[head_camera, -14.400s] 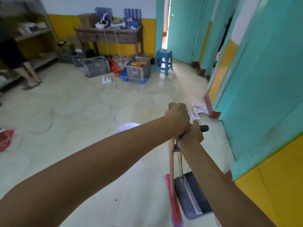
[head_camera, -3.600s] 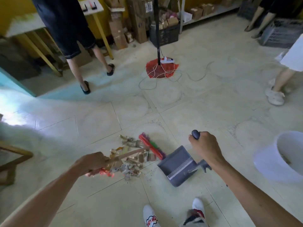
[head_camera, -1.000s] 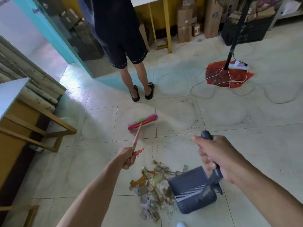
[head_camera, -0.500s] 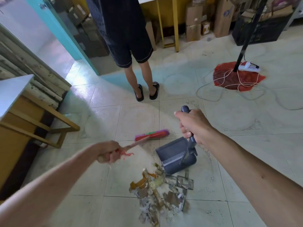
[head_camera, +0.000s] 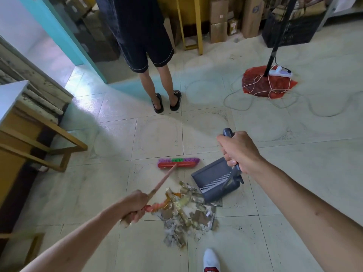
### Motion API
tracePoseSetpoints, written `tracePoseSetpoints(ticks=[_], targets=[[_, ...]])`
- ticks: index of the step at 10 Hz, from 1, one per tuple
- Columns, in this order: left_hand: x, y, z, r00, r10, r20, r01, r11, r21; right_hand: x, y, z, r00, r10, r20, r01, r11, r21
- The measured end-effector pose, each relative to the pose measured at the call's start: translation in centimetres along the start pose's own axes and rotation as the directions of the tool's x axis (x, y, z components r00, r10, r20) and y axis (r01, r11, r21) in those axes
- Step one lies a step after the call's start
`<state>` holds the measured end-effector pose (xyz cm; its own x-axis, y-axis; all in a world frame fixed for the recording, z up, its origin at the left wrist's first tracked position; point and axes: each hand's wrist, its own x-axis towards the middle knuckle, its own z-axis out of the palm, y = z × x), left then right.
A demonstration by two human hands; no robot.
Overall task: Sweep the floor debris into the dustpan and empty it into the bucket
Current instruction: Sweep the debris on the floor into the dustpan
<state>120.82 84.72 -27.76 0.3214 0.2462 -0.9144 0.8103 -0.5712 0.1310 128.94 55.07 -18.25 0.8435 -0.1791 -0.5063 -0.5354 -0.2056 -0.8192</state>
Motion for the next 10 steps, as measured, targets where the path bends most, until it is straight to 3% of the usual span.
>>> tracePoseSetpoints(ticks=[2,3,4,6,7,8,10], targets=[[-4.8,-7.7,-3.1,0.991,0.041,0.13,-0.036,0.999,-0.04,-8.7,4.1,-1.1,0.998,0.018,-0.067,-0.02,0.999,-0.035],[-5.3,-12.8,-4.2,0.993,0.088,0.075,-0.093,0.994,0.065,-13.4,6.3,-1.9,0.994,0.002,-0.111,-0.005,1.0,-0.027],[-5.8,-16.9,-3.3,0.98,0.199,0.004,-0.197,0.965,0.173,-18.3,8.3,-3.0,0.981,-0.036,-0.19,0.021,0.997,-0.075],[-6.6,-17.8,2.5,0.903,0.428,0.042,-0.421,0.861,0.284,-26.8,13.1,-4.9,0.964,-0.069,-0.258,0.02,0.982,-0.188],[-6.0,-17.3,6.6,0.903,0.42,0.09,-0.423,0.834,0.354,-28.9,15.5,-5.3,0.962,-0.051,-0.269,-0.013,0.972,-0.234],[-5.1,-17.4,9.1,0.911,0.41,0.032,-0.372,0.787,0.492,-29.1,17.7,-5.8,0.957,-0.039,-0.289,-0.036,0.967,-0.252],[-5.1,-19.5,6.3,0.932,0.357,-0.061,-0.279,0.815,0.507,-28.7,20.0,-6.8,0.978,0.001,-0.207,-0.062,0.956,-0.287]])
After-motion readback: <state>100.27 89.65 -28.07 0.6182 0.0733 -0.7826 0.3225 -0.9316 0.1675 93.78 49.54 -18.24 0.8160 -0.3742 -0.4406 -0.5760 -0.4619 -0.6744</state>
